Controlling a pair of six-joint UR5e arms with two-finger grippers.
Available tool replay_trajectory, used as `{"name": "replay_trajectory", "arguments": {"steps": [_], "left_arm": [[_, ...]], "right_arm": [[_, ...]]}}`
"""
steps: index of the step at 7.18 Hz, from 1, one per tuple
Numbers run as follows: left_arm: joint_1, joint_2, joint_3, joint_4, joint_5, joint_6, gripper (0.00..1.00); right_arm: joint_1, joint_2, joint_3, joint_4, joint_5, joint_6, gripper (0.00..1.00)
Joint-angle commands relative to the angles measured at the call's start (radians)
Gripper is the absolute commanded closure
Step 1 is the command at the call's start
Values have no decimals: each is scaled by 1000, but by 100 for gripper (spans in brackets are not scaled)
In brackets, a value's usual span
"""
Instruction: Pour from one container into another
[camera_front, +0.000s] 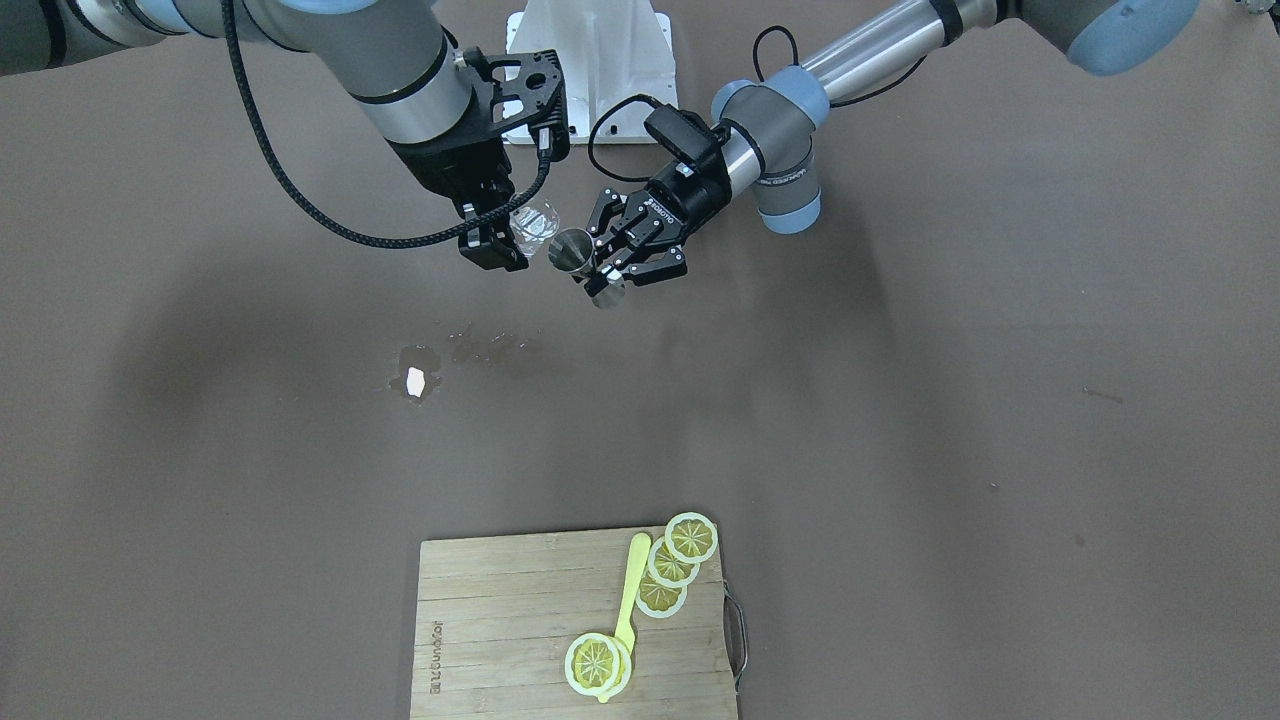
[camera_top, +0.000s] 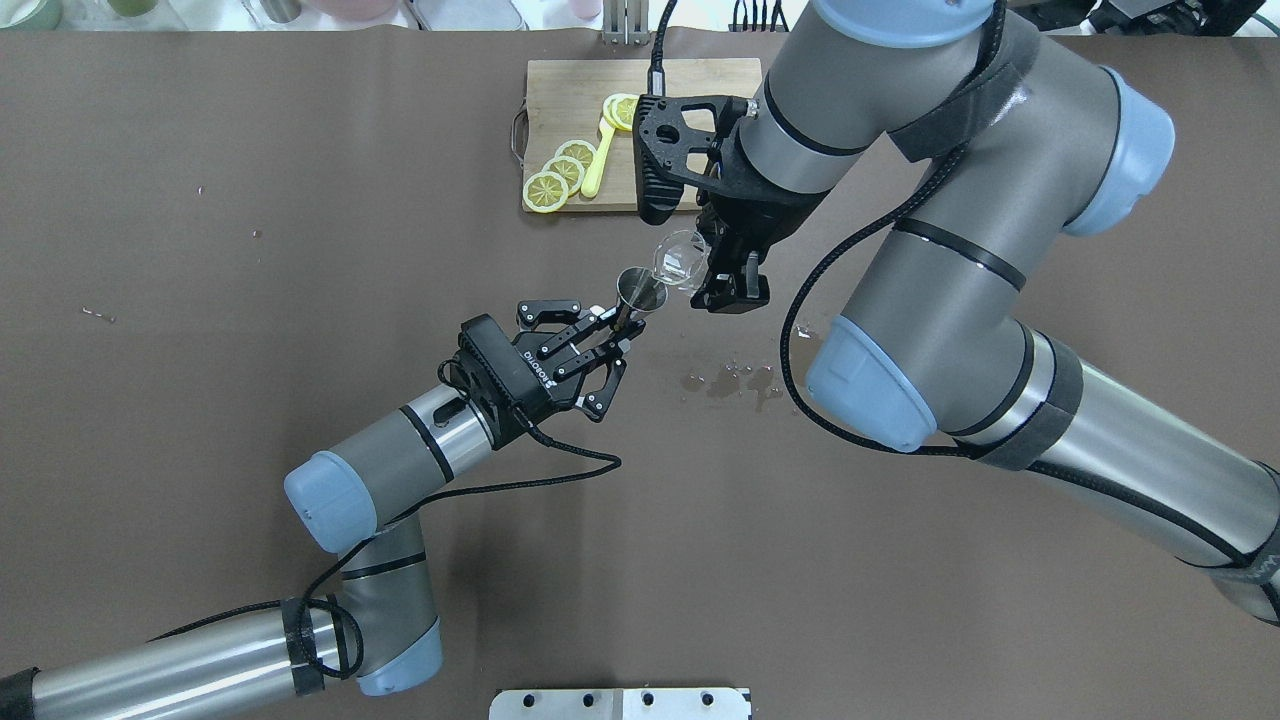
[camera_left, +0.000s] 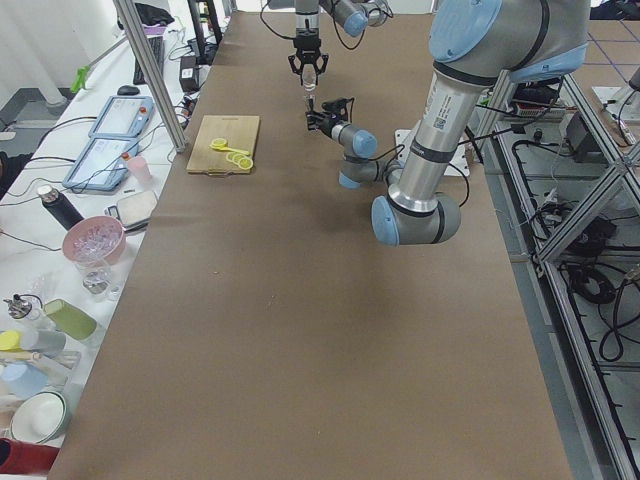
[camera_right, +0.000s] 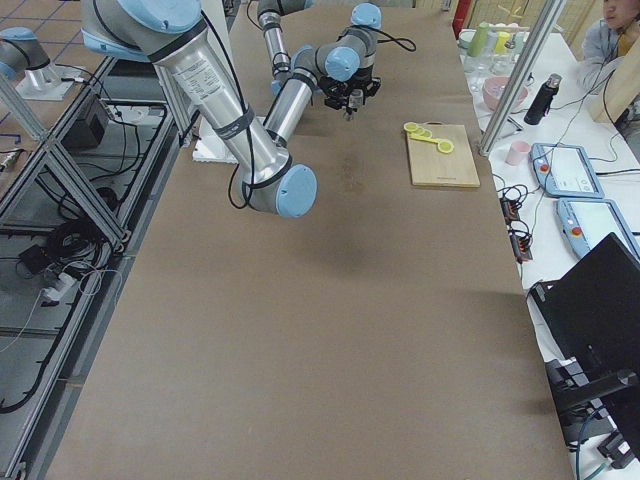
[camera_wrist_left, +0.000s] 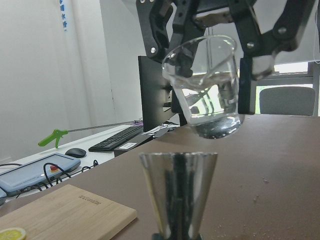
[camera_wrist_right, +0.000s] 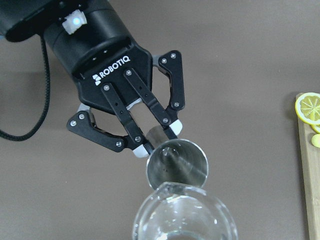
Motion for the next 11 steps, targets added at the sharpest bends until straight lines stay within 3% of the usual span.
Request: {"name": "replay_trajectory", "arguments": {"steps": [1,5,11], "left_arm": [[-1,0,2,0,0,0,100],[-1,-2,9,0,2,0,100],[1,-6,15,0,2,0,100]], "right_arm": [[-7,5,-1,-17,-13,0,100],[-8,52,-62,-34,-17,0,100],[-8,67,-57,-92,-72,-8,100]]}}
